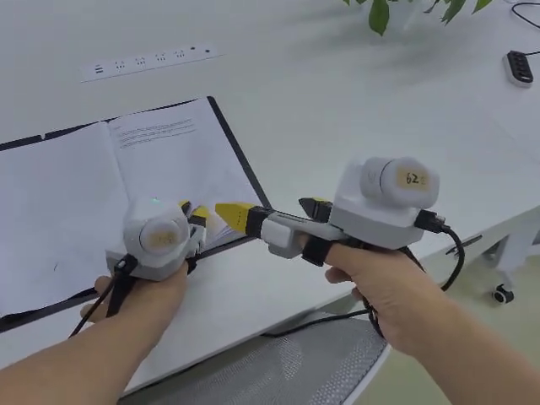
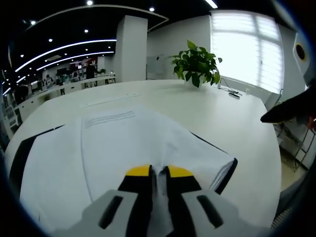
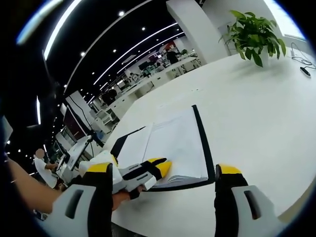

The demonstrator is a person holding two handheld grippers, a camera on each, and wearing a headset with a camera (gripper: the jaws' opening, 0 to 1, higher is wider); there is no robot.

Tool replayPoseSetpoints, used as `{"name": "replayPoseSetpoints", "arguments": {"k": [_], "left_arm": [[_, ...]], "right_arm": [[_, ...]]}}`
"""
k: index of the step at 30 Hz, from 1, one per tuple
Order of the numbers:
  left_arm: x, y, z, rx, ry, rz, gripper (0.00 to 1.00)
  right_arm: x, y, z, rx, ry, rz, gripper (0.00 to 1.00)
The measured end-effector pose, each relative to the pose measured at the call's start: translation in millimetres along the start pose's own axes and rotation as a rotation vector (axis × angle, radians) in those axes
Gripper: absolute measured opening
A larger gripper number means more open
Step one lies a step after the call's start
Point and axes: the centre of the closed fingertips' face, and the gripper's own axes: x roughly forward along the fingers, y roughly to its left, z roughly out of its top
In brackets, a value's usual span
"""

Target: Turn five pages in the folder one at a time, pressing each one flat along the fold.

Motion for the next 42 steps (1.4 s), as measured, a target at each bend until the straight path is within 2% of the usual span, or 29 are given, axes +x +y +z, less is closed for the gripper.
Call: {"name": "replayPoseSetpoints", "arguments": {"k": [3,5,6,9,12,19,31,38,42], "left_arm": [[0.2,-0.5,-0.3,-0.006,-0.002,0.002,0.09],[0.9,0.0,-1.0,0.002,-0.002,0.001,0.09],[1.2,0.2,-1.2,0.005,-0.002,0.000,0.09],[1.1,0.2,-1.2,0.007,-0.007,-0.003,0.09],[1.4,0.3,-1.3,0.010,-0.010,-0.002,0.09],[1.5,0.5,-1.2,0.012,-0.013,-0.002,0.09],[1.3,0.4,-0.1,0.014,-0.020,-0.002,0.09],[1.2,0.3,0.0,0.011,-0.024,-0.001,0.09],[1.1,0.1,-0.1,0.011,-0.025,-0.001,0.09]], "right_arm": [[7.1,5.4,-1.2,0.052,0.017,0.024,0.78],[14.2,7.6,-2.1,0.133,0.014,0.036,0.73],[17.9,8.0,-5.0,0.173,0.024,0.042,0.70],[25.6,7.7,-13.1,0.231,0.042,0.038,0.64],[30.8,12.0,-20.5,0.291,0.057,0.055,0.57],[40.0,13.8,-34.3,0.326,0.087,0.063,0.55],[52.4,16.8,-35.5,0.372,0.086,0.077,0.53],[59.3,10.3,-42.6,0.398,0.095,0.066,0.53],[62.6,5.3,-42.8,0.410,0.081,0.050,0.53]]}}
